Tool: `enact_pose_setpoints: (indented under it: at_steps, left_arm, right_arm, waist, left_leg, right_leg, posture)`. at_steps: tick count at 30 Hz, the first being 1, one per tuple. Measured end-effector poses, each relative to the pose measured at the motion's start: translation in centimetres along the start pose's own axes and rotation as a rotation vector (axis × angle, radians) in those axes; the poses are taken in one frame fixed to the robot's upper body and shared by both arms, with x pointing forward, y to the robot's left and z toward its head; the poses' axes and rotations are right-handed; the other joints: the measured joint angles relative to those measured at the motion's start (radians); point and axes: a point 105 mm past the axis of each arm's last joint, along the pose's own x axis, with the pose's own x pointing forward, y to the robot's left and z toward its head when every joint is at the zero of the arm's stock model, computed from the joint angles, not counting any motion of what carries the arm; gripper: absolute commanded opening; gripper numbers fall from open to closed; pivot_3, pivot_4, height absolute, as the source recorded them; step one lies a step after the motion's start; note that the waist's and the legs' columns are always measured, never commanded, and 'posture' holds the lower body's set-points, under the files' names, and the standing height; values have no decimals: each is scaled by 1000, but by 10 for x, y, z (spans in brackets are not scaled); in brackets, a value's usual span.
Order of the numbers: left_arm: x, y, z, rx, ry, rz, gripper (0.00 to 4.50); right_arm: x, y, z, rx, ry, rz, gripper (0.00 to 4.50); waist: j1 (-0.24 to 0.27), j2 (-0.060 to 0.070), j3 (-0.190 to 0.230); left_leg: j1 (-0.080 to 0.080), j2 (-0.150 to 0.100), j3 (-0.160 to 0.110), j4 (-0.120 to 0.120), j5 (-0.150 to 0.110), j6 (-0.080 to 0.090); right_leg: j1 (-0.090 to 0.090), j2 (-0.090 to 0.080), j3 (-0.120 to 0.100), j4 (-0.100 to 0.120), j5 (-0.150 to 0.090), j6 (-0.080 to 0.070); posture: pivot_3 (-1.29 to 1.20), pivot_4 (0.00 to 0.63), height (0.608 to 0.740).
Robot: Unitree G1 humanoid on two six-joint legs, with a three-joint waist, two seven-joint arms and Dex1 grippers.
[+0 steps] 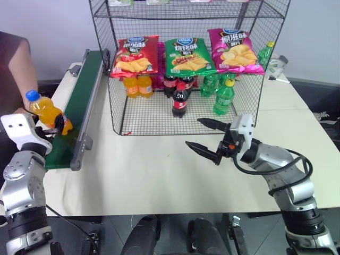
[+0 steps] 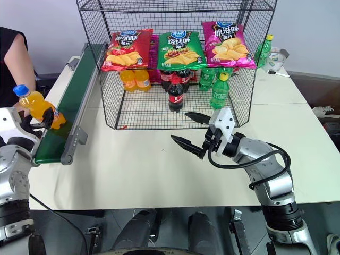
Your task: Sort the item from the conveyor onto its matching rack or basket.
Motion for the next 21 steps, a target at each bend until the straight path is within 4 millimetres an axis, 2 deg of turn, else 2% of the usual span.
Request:
enact_pose_setpoints:
  at_steps: [3, 6, 8, 9, 17, 19, 21]
  left_arm:
    - [0, 0, 0, 0, -1, 0, 4430]
    - [0, 0, 1, 0, -5, 0, 3606]
    - [0, 1, 2, -1, -14, 0, 2700]
    - [-1, 0, 2, -4, -15, -2, 2432]
    - [-1, -5, 6, -49, -37, -38, 2432]
    - [-1, -18, 22, -80, -90, -102, 2432]
    - [0, -35, 49, -98, -167, -194, 2432]
  right_arm:
    - [-1, 1, 0, -7, -6, 5, 4500]
    - [-1, 0, -1, -11, -5, 1, 4500]
    - [-1, 0, -1, -14, -3, -1, 4500]
    - [-1, 0, -1, -14, -3, -1, 4500]
    - [1, 0, -2, -15, 5, 1, 4500]
    - [0, -1, -1, -18, 12, 2, 4500]
    - [0, -3, 1, -29, 13, -1, 4500]
  waist:
    - [-1, 0, 0]
    - [-1, 0, 0]
    - [-1, 0, 0]
    - [0, 0, 0]
    - [0, -1, 0]
    - [1, -3, 1]
    - [2, -3, 1]
  left_leg:
    - [0, 0, 0, 0, 0, 0]
    - [0, 0, 0, 0, 0, 0]
    - [0, 0, 0, 0, 0, 0]
    - [0, 0, 0, 0, 0, 0]
    - [0, 0, 0, 0, 0, 0]
    - [-1, 0, 0, 1, 0, 0]
    - [-1, 0, -1, 1, 0, 0]
  right_leg:
    - [0, 0, 0, 0, 0, 0]
    - [1, 0, 0, 0, 0, 0]
    - [1, 0, 0, 0, 0, 0]
    - [1, 0, 0, 0, 0, 0]
    - [0, 0, 0, 0, 0, 0]
    - [0, 0, 0, 0, 0, 0]
    - [0, 0, -1, 0, 0, 0]
  posture:
    - [0, 150, 740]
    - [0, 150, 740]
    - [0, 150, 740]
    - [0, 150, 740]
    - [0, 150, 740]
    - [0, 150, 740]
    - [0, 150, 740]
